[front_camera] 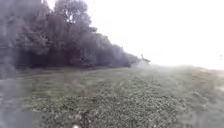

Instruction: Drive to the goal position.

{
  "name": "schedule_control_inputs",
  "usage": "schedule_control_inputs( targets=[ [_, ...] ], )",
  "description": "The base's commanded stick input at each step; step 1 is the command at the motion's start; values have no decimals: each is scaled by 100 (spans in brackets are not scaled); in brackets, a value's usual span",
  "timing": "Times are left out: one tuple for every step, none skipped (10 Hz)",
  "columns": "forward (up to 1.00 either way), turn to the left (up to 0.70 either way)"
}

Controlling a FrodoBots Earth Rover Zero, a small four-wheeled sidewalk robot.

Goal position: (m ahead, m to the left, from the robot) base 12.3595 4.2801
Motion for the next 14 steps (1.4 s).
schedule_control_inputs(
  targets=[
    [60,0],
    [60,0],
    [60,0],
    [60,0],
    [60,0],
    [60,0],
    [60,0],
    [60,0],
    [60,0],
    [60,0],
    [60,0],
    [60,0],
    [60,0],
    [60,0]
  ],
)
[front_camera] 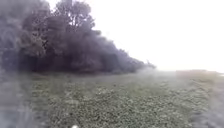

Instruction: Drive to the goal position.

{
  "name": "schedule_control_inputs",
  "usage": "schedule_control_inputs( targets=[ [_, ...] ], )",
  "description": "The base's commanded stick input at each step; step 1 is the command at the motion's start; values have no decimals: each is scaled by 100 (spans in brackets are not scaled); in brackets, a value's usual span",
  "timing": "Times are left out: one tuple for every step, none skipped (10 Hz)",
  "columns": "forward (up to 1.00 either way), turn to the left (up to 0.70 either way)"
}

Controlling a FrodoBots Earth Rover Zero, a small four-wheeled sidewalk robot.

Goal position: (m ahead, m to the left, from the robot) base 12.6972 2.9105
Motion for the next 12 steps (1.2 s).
schedule_control_inputs(
  targets=[
    [60,0],
    [60,0],
    [60,0],
    [60,0],
    [60,0],
    [60,0],
    [60,0],
    [60,0],
    [60,0],
    [60,0],
    [60,0],
    [60,0]
  ],
)
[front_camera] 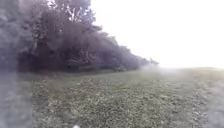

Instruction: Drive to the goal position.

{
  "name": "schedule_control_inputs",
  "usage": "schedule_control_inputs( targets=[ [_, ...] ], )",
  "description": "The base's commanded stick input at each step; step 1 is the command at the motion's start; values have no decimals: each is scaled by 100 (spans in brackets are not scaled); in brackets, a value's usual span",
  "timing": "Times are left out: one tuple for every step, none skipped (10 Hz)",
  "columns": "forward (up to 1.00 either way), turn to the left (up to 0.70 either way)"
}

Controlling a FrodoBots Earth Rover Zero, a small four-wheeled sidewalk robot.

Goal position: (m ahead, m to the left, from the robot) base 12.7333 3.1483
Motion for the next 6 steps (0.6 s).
schedule_control_inputs(
  targets=[
    [60,0],
    [60,0],
    [60,0],
    [60,0],
    [60,0],
    [60,-9]
  ],
)
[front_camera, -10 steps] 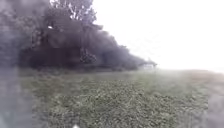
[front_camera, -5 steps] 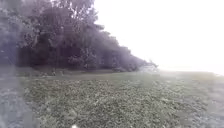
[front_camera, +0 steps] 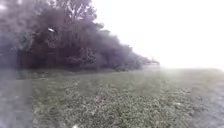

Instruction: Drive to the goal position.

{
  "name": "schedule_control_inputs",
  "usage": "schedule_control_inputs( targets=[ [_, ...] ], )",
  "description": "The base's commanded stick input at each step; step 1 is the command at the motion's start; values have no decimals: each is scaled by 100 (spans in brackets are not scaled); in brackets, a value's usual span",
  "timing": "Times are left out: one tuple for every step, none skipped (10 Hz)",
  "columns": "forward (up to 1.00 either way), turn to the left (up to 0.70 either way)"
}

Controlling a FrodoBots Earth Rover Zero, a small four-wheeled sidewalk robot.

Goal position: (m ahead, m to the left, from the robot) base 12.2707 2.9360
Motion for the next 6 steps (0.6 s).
schedule_control_inputs(
  targets=[
    [60,-12],
    [60,-15],
    [60,-15],
    [60,-15],
    [60,-15],
    [60,-15]
  ],
)
